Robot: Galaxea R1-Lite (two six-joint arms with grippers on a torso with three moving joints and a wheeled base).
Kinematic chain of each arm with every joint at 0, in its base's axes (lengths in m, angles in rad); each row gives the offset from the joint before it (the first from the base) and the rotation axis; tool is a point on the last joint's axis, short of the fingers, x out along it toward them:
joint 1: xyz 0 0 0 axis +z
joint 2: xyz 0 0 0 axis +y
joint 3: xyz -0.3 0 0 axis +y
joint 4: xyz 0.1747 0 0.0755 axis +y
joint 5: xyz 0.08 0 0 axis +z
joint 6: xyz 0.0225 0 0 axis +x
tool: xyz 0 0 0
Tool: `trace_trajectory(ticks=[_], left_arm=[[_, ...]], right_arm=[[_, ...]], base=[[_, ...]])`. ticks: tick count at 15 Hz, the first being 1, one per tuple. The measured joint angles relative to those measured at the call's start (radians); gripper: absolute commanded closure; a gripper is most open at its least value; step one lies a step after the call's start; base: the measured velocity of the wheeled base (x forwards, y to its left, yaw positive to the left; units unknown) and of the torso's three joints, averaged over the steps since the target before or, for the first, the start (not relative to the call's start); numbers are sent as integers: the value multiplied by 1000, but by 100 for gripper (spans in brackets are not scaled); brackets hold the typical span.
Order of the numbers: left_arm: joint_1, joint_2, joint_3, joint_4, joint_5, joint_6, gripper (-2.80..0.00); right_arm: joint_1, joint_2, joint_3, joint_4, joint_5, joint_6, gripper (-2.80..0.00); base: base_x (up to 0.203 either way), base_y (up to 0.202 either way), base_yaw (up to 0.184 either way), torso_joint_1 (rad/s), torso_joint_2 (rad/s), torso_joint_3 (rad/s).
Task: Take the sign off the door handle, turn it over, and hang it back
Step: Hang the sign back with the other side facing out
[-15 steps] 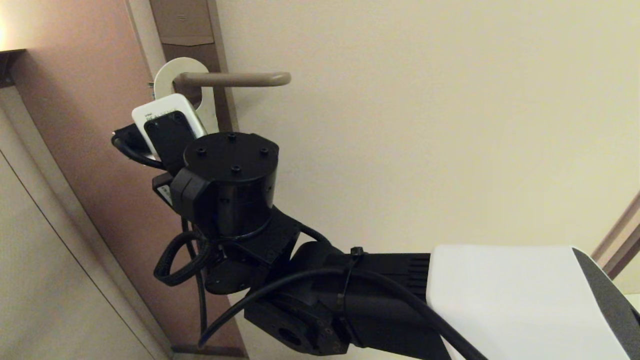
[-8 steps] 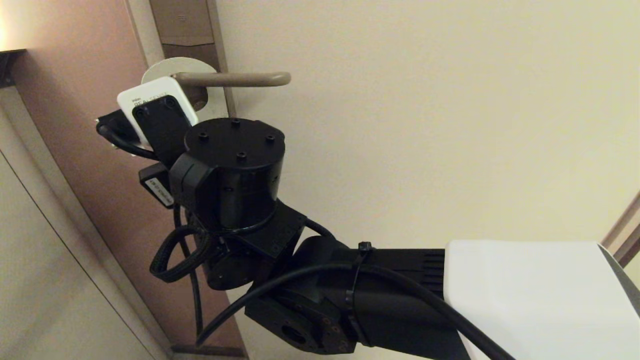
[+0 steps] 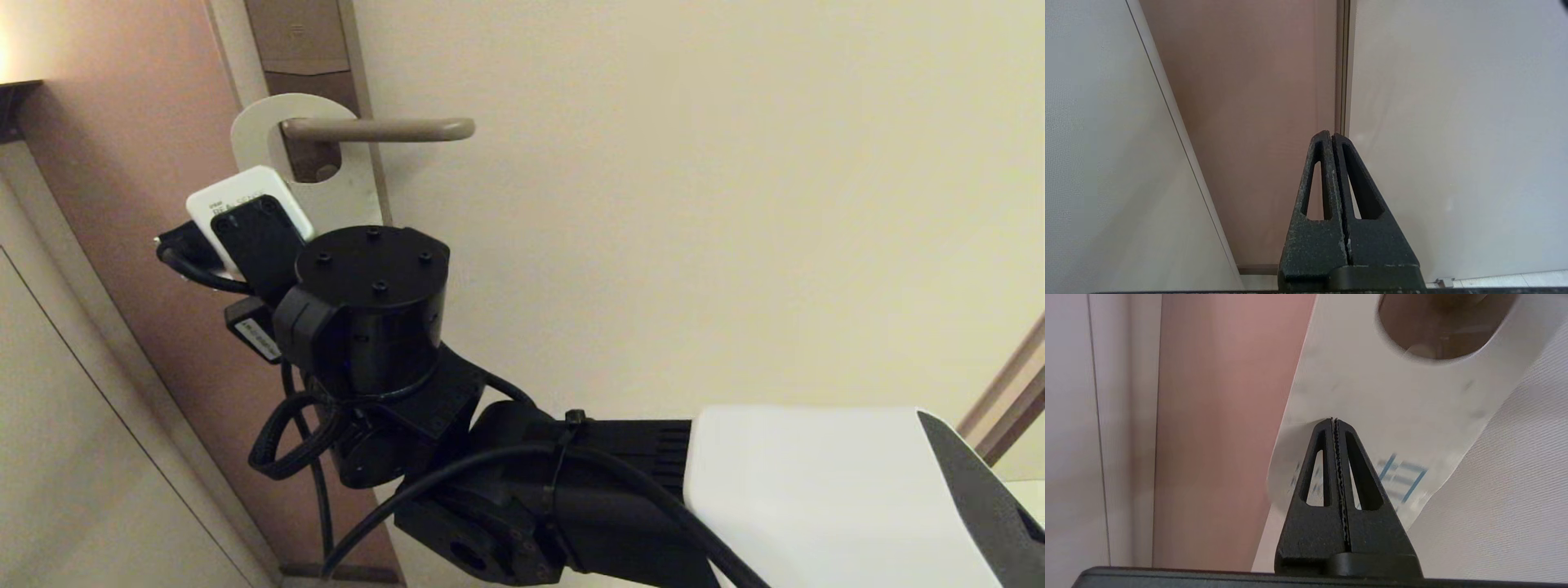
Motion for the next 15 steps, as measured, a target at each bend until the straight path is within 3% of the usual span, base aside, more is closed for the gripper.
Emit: trace_trajectory(ticks=[15], left_arm=[[0, 0, 0, 0, 0, 0, 0]], right_arm=[[-68, -79, 2, 162, -3, 1, 0]], base=[[0, 0, 0, 0, 0, 0]])
